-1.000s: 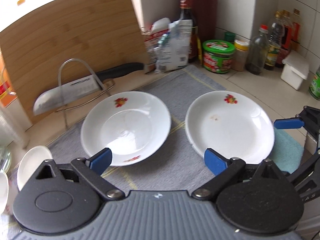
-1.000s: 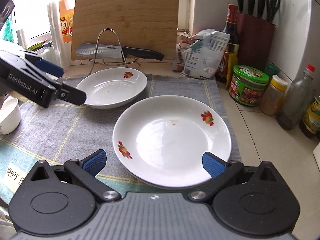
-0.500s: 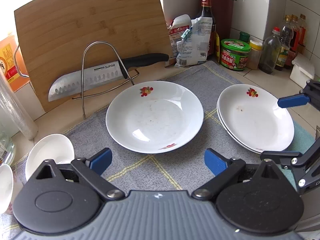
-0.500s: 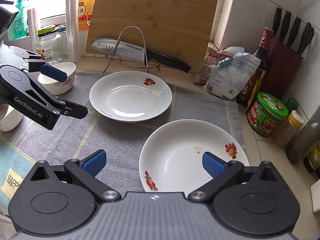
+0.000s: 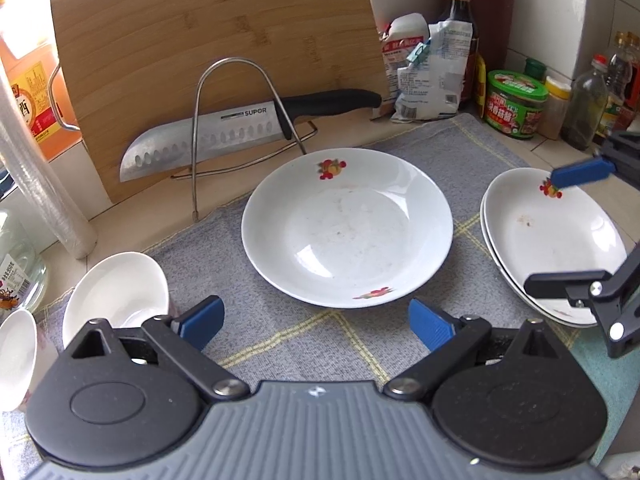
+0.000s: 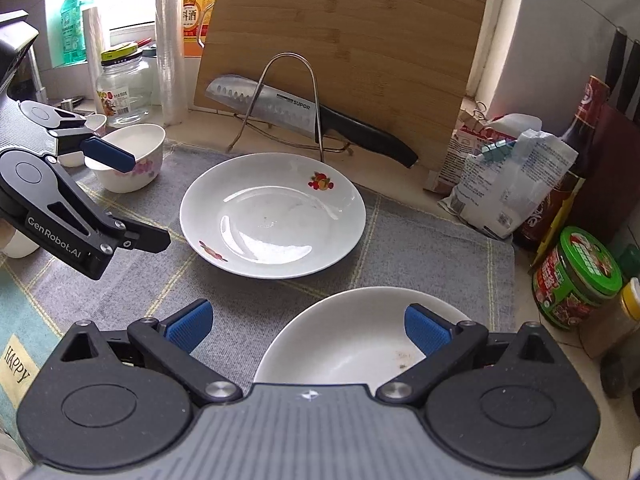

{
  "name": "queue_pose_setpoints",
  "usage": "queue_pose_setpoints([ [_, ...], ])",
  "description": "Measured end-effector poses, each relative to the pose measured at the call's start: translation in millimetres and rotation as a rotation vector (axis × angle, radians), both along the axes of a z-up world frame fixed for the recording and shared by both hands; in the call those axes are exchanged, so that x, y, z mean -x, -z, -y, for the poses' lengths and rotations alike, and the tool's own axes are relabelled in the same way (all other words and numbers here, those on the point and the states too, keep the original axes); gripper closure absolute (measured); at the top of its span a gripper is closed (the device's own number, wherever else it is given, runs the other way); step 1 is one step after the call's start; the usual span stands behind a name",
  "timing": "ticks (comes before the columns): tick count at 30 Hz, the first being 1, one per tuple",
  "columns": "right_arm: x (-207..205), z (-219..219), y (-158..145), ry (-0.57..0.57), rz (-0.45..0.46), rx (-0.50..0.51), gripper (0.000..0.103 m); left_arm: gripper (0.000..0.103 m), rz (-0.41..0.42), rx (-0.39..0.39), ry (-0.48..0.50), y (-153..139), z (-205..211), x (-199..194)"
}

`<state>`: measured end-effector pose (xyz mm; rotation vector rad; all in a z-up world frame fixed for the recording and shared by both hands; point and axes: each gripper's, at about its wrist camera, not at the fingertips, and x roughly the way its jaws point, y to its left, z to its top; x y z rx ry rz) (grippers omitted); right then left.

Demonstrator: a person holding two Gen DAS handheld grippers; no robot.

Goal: Organize plates and bowls
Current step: 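Move the left tool to the white fruit-print plate on the towel, then grip the plate rim with the left tool while the right tool grips the opposite rim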

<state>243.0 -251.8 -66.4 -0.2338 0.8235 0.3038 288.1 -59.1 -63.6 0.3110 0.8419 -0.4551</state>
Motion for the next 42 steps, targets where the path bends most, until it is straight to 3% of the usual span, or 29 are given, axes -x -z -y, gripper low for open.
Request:
queue_pose_setpoints([
  [12, -45.4, 20.8, 10.5, -0.145, 0.008, 0.004, 0.000, 0.005, -0.019, -0.126, 0.066, 0.7, 19.6, -8.9],
  [22, -72.6, 17.5, 15.9, -0.161, -0.037, -0.036, 0.000, 0.005, -0.077, -0.135, 0.115, 13.7, 16.3, -27.9],
  [30, -118.1, 22.6, 17.8, -0.162, -0.141, -0.153, 0.000, 0.005, -0.106, -0.166, 0.169, 30.3, 21.9, -42.4],
  [42, -185.9, 26.5, 49.2, -0.188, -0.351, -0.301, 0.000, 0.005, -0.159, -0.146, 0.194, 47.6, 19.4, -66.3],
])
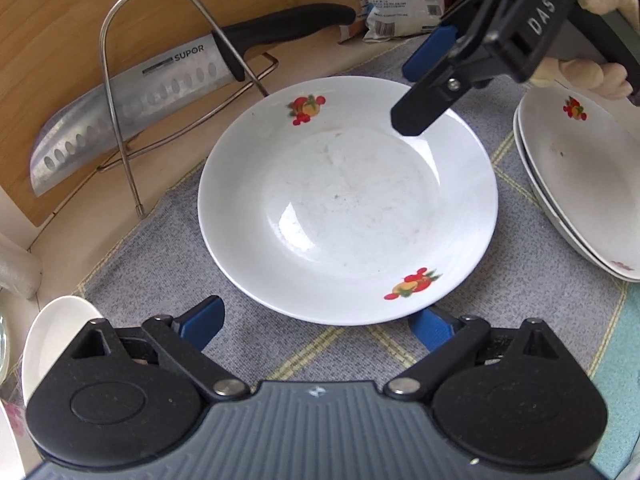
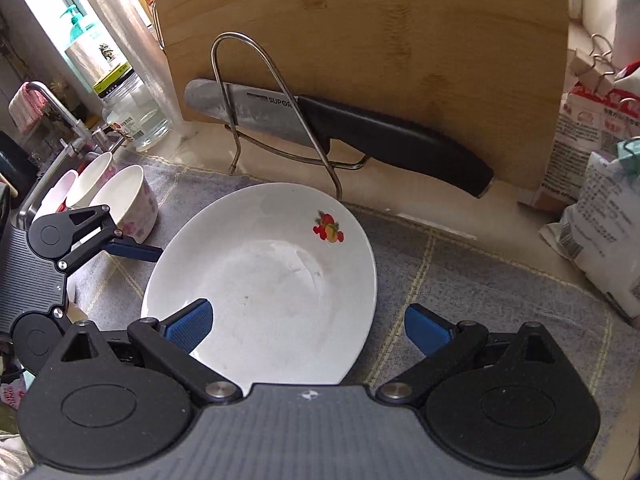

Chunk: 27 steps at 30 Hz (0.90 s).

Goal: Organize plates and bowls
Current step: 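Grip the plate rim with the left tool while the right tool grips the opposite rim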

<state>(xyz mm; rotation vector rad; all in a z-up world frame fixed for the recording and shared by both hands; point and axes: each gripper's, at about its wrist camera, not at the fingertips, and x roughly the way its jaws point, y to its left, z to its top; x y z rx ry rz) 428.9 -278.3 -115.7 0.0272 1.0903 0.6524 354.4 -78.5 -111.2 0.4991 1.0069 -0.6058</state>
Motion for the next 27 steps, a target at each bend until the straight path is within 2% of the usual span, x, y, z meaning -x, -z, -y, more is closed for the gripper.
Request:
queue_pose_setpoints([
  [8, -27.1, -11.0, 10.6, -0.045, -0.020, 0.019, 0.000, 0.005, -0.010, 0.007, 0.051, 4.9, 0.4, -5.8],
  [12, -32.4, -19.3, 10.4, -0.093, -0.015, 0.013, 0.009, 0.005, -0.014, 0.013, 0.082, 5.1, -0.6, -7.5],
  [15, -35.8, -24.9, 12.6, -0.116, -0.012, 0.035, 0.010, 0.004, -0.020, 0.026, 0.089, 7.6, -1.3, -12.5],
  [22, -35.0, -26.3, 18.3, -0.134, -0.044, 0.002, 0.011, 0.003, -0.025, 0.060, 0.102, 10.3, -4.3, -15.1],
  [27, -34.6, -29.7, 20.9, -0.151, -0.043, -0.003, 0.011, 0.002, -0.010, 0.065, 0.149, 11.3, -2.5, -14.8],
])
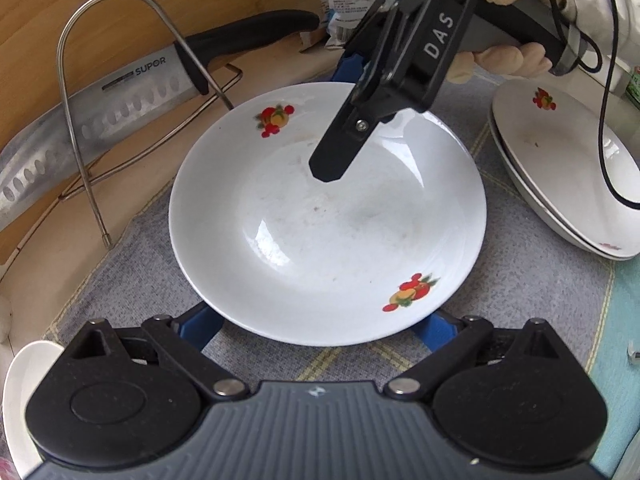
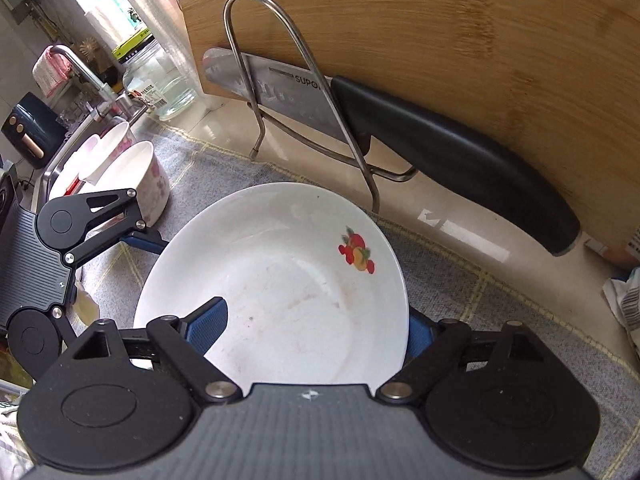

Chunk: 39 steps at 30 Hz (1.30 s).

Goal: Organize plates and bowls

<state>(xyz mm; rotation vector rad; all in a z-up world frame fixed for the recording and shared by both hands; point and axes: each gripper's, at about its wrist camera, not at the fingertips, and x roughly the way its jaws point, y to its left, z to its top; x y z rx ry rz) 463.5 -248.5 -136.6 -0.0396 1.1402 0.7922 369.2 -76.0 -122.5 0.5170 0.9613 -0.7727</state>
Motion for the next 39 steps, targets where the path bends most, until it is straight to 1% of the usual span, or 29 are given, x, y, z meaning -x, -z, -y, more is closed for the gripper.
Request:
queue_pose_setpoints([
  [7, 0.9, 1.4, -0.5, 0.003, 0.002, -0.004, 0.011, 0.000, -0.001, 0.002, 0.020, 1.4, 1.8, -2.9],
  [21, 1.0, 2.6, -5.0, 0.022, 0.001, -0.012, 0.011, 0.000, -0.015, 0.008, 0.016, 2.8, 1.1, -5.1],
  [27, 3.7, 3.4, -8.6, 0.022, 0.017, -0.004, 0.010, 0.000, 0.023, -0.014, 0.028, 0.7, 2.8, -1.9],
  [39, 7.1, 4.2, -10.5, 0.028, 0.017, 0.003, 0.010, 0.001, 0.016, -0.007, 0.032, -5.0, 1.2, -1.4],
])
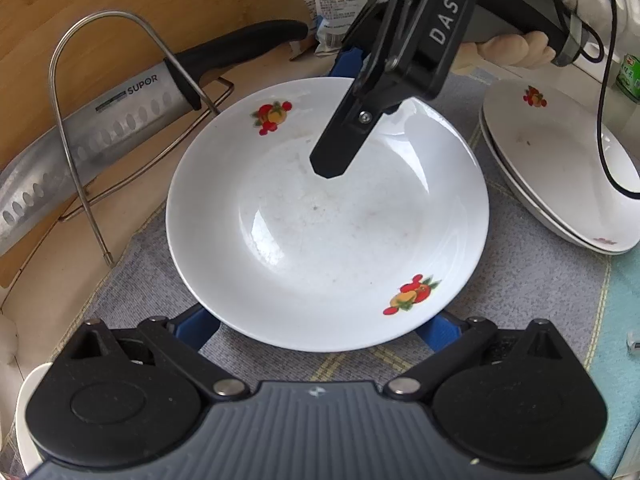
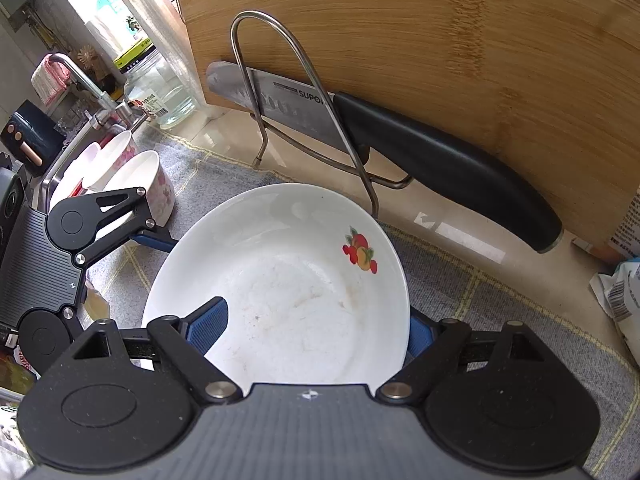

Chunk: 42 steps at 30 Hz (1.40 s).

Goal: Organize plates and bowls

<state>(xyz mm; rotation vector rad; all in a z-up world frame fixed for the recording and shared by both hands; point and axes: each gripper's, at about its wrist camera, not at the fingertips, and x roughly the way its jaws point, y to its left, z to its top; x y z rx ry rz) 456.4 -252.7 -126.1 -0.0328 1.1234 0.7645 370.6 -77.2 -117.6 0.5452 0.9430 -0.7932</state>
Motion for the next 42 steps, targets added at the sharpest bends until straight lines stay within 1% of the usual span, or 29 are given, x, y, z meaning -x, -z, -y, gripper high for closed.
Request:
queue_pose_setpoints([
  [22, 16.2, 0.4, -15.3, 0.003, 0.032, 0.007, 0.010, 0.001, 0.016, -0.004, 0.010, -9.4, 3.9, 4.4],
  [35, 38.9, 4.3, -29.8, 0.029, 0.061, 0.011, 0.010, 0.001, 0.031, 0.005, 0.037, -21.0, 6.6, 13.0],
  [42, 56.5, 8.8, -36.9, 0.060, 0.078, 0.018, 0.011, 0.001, 0.034, 0.015, 0.065, -28.6, 9.4, 25.3],
])
